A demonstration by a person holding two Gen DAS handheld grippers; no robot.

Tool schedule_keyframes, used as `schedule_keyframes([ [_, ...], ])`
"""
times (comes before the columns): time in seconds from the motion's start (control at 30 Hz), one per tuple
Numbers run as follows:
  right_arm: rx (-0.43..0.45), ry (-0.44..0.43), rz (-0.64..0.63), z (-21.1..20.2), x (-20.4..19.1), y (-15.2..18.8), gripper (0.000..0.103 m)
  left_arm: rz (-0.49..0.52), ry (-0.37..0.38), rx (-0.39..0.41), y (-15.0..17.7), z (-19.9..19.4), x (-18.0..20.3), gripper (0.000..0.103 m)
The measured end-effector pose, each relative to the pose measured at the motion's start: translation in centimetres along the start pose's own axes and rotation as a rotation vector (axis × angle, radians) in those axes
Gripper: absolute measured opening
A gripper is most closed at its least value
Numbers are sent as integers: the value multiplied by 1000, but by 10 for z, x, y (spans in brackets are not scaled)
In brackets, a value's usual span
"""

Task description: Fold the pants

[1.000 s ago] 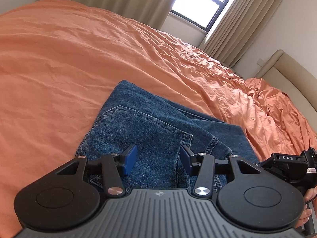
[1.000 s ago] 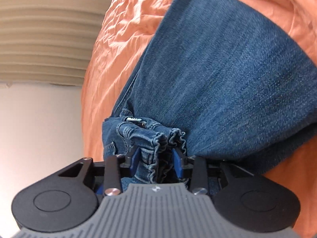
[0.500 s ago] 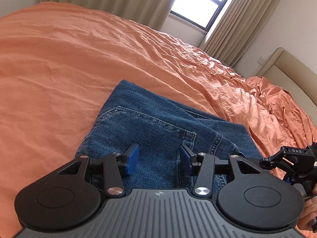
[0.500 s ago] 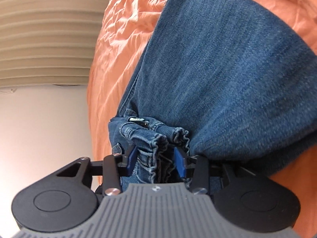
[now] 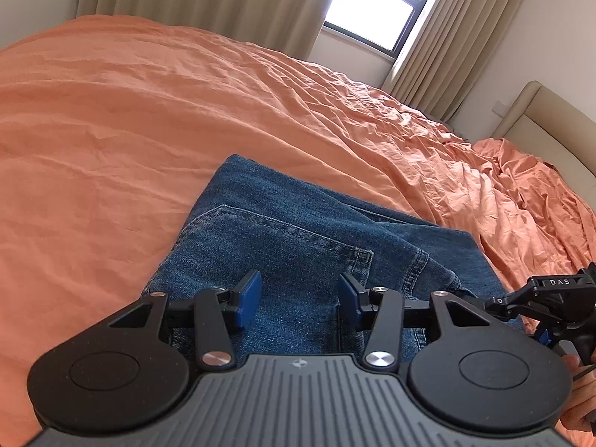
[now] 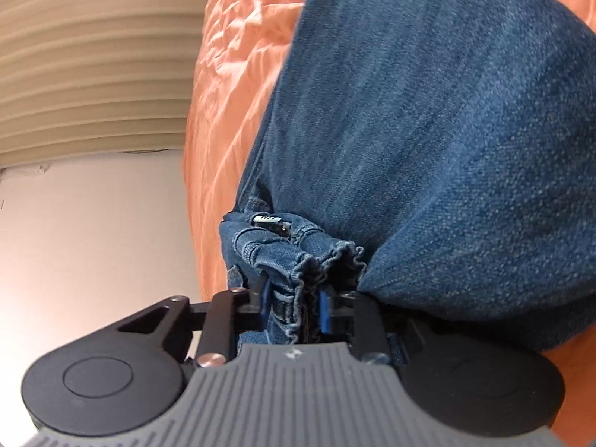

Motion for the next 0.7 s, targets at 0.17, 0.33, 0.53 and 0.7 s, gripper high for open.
schedule_keyframes([
  [0.17,30,-8,-210,-12,-60,2,15,-24,1,42,-9,-7,2,56],
  [0.33,45,8,-416,-19,-154,-3,15,-56,-12,109,-27,-23,2,56],
  [0.53,127,90,-612,-37,-239,-17,15,5,1,161,-67,-36,10,56],
  [0.7,177,210,-627,-58,-232,-49,14,111,36,121,-81,-20,28,56],
])
Point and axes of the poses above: each gripper's, at about its wrist camera, not at the fingertips, and z roughly the way its jaws point, x to its right, y to its underside, the point moved 1 cm from there along z, roughly the way its jaws point, and after that the axes turned 12 degrees about x, right-handed, at the moved point
